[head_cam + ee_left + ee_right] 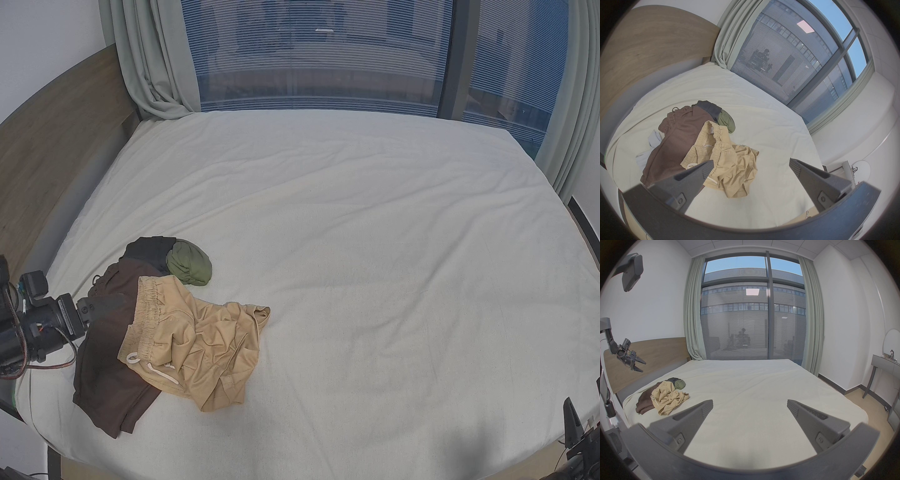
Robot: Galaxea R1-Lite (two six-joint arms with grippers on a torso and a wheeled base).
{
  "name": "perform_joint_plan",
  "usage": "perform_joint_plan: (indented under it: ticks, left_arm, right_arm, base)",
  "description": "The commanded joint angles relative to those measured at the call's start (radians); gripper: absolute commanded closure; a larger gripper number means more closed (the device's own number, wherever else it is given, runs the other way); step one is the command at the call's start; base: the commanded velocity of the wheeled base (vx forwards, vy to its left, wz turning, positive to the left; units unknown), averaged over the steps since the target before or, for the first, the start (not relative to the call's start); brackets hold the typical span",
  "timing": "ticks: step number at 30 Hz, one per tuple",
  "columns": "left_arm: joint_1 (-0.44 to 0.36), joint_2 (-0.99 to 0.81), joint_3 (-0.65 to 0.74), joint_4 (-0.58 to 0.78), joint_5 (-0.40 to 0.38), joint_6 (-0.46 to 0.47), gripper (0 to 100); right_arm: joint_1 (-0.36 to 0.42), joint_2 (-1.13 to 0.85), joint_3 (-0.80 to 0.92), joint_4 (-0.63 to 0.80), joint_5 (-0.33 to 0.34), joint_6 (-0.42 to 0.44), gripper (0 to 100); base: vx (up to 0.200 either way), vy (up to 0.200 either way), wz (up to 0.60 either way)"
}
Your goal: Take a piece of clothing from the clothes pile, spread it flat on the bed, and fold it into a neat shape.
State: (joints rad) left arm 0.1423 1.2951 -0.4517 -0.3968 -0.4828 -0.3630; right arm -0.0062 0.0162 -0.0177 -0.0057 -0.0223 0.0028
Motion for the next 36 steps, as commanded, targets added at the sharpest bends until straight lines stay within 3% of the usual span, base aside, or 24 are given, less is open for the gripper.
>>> perform_joint_plan:
  ticks: [1,7,18,36]
  left_arm:
    - [0.005,0.107,-0.042,-0.002,-0.005,0.012,0]
    - [0.022,0.262,-0.096,-0.013,-0.007,0.056,0]
    - [0.062,0.527,-0.186,-0.129,-0.079,0.096,0]
    - [0.045,0.739,-0.248,-0.231,-0.14,0.099,0]
  right_arm:
    - [0.0,-0.01,0.018,0.0,-0.001,0.0,0]
    - [0.0,-0.01,0.018,0.0,-0.001,0.0,0]
    - [-0.001,-0.01,0.018,0.0,-0.001,0.002,0]
    - [-0.001,-0.01,0.018,0.0,-0.001,0.003,0]
  base:
    - [0.0,0.0,0.0]
    - [0.0,0.0,0.0]
    - [0.0,0.0,0.0]
    - [0.0,0.0,0.0]
